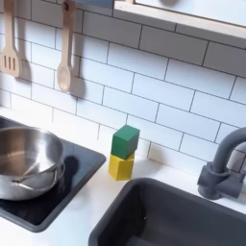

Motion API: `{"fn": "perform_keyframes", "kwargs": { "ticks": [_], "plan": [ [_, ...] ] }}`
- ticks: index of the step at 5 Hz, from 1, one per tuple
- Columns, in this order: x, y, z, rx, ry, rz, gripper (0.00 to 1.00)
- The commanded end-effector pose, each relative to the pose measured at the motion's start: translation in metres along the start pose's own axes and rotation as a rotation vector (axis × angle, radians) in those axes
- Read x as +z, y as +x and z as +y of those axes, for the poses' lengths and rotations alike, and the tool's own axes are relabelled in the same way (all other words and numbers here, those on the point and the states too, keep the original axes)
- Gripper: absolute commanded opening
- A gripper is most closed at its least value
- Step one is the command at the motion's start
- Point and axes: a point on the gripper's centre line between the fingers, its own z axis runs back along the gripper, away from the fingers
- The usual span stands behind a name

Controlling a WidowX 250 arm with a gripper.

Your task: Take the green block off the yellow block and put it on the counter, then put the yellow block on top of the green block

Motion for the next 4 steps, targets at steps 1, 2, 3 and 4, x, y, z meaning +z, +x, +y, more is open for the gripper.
{"fn": "perform_keyframes", "kwargs": {
  "ticks": [1,2,3,4],
  "plan": [
    [0.0,0.0,0.0,0.0,-0.002,0.001,1.0],
    [-0.001,0.01,-0.011,-0.028,-0.017,-0.017,1.0],
    [-0.002,0.016,-0.021,-0.05,-0.041,-0.017,1.0],
    [0.001,0.022,-0.028,-0.069,-0.044,-0.038,1.0]
  ]
}}
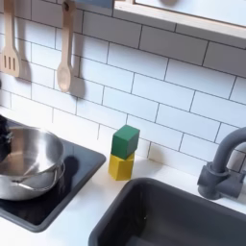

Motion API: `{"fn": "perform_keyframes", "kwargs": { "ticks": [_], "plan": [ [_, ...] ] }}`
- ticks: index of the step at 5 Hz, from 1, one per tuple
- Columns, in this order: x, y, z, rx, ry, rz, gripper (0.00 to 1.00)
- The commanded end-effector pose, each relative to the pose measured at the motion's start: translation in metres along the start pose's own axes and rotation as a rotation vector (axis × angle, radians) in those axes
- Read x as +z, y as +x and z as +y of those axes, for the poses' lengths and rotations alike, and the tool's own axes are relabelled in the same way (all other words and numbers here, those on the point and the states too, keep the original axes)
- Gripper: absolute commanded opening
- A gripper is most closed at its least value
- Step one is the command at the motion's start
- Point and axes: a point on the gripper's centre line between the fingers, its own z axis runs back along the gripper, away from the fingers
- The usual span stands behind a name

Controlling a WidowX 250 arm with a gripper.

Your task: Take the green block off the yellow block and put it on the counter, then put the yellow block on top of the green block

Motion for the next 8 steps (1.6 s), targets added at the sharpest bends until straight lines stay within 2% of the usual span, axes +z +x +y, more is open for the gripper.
{"fn": "perform_keyframes", "kwargs": {
  "ticks": [1,3,5,6,7,8],
  "plan": [
    [-0.005,0.01,-0.009,-0.031,-0.032,0.002,1.0],
    [-0.006,0.015,-0.027,-0.084,-0.082,0.003,1.0],
    [-0.01,0.018,-0.056,-0.171,-0.128,0.003,1.0],
    [-0.017,0.021,-0.074,-0.207,-0.171,0.014,1.0],
    [-0.021,0.025,-0.084,-0.222,-0.19,0.018,1.0],
    [-0.017,0.024,-0.085,-0.216,-0.191,0.01,1.0]
  ]
}}
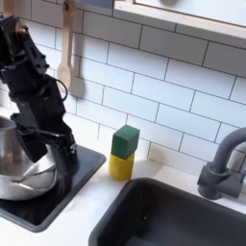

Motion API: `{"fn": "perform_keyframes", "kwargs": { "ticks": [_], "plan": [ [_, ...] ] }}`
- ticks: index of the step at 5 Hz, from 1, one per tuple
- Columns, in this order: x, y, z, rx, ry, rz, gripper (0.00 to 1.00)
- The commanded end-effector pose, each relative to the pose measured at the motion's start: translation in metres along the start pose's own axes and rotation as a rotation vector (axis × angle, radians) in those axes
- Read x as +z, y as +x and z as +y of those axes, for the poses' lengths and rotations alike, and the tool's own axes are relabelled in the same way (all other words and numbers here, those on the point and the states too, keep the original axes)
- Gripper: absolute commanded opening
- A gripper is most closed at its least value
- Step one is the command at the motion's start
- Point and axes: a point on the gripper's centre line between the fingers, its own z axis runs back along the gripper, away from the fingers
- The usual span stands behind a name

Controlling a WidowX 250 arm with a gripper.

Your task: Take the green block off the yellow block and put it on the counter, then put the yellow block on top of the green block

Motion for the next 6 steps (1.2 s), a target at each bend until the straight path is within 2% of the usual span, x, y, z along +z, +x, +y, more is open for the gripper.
{"fn": "perform_keyframes", "kwargs": {
  "ticks": [1,2,4,5,6],
  "plan": [
    [0.001,0.006,-0.004,0.007,-0.013,-0.012,1.0],
    [0.004,0.012,-0.004,0.02,0.003,-0.032,1.0],
    [-0.003,0.023,-0.014,0.004,-0.007,-0.037,1.0],
    [-0.009,0.017,-0.011,-0.013,0.093,-0.004,1.0],
    [-0.02,0.016,-0.021,-0.082,0.24,0.048,1.0]
  ]
}}
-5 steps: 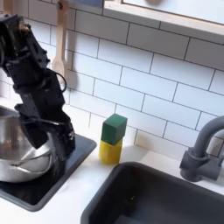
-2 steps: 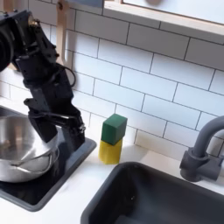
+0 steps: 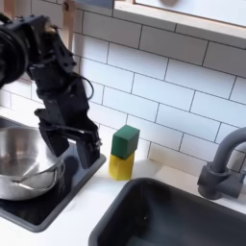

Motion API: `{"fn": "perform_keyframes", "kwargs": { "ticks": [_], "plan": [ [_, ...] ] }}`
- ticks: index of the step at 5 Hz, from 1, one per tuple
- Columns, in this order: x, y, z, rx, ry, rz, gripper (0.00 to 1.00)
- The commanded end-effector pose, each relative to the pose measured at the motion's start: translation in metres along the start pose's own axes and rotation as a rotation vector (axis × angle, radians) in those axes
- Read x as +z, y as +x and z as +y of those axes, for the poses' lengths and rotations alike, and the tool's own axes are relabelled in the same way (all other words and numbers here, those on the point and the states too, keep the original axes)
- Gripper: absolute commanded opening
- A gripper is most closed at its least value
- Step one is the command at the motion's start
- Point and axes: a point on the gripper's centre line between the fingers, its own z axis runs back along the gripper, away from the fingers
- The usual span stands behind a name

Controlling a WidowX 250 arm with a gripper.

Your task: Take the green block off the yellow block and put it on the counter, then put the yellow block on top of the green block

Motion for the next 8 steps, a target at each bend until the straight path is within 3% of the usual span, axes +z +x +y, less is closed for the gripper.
{"fn": "perform_keyframes", "kwargs": {
  "ticks": [1,2,3,4,5,6,8],
  "plan": [
    [-0.009,-0.003,-0.02,-0.074,0.138,0.038,1.0],
    [-0.013,0.0,-0.028,-0.054,0.099,0.039,1.0],
    [-0.008,0.006,-0.031,-0.019,0.075,0.008,1.0],
    [-0.008,0.016,-0.036,0.09,0.007,-0.061,1.0],
    [-0.006,0.027,-0.042,0.123,0.022,-0.127,1.0],
    [-0.008,0.034,-0.033,0.175,0.039,-0.15,1.0],
    [-0.018,0.054,-0.019,0.224,0.086,-0.146,1.0]
  ]
}}
